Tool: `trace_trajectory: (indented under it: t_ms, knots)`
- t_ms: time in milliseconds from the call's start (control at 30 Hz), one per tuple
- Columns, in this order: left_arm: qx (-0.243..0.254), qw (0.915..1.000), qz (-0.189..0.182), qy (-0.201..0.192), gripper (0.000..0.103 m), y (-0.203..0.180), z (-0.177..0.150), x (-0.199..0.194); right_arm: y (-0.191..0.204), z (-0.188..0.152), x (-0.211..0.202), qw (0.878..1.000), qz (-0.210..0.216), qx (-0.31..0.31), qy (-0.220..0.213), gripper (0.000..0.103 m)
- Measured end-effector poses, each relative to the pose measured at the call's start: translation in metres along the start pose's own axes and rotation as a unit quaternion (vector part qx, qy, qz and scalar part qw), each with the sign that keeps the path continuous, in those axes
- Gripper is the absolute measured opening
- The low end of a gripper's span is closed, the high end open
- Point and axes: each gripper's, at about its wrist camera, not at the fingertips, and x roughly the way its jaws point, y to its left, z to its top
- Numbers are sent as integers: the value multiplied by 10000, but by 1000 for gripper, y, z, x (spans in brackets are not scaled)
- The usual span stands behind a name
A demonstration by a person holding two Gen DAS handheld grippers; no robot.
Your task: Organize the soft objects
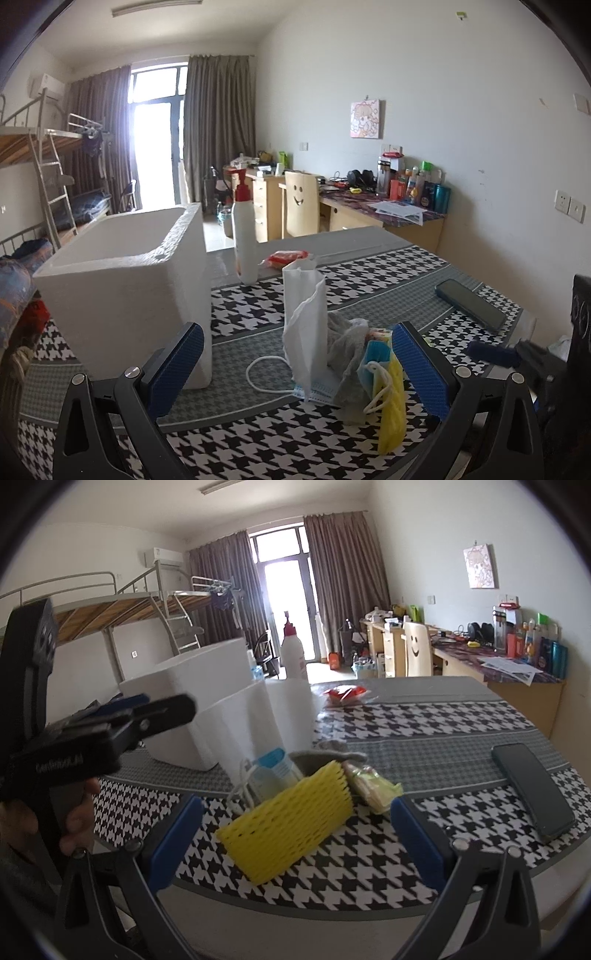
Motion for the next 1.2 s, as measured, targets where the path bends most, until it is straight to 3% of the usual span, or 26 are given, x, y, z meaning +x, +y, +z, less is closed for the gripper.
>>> trace_trajectory:
  t_ms: [400, 500, 600, 833, 1200]
  knots:
    - [39, 9996, -122, 254, 102, 1, 12, 28, 14, -19, 17, 9993, 14, -41, 358, 102]
    - [-38, 9996, -143, 256, 102, 6, 12, 28, 17, -23, 25, 9988, 67, -36, 480, 96]
    - [-41, 9995, -143, 276, 102, 6, 12, 31, 19, -25, 34, 9978, 75, -34, 655, 89]
    - [-28, 9994, -129, 316, 102, 3, 13, 36, 10, -33, 42, 9958, 96, 109, 900, 56]
    - [-40, 9986, -47, 517, 102, -5, 9, 58, -11, -34, 24, 9964, 7, 286, 797, 27]
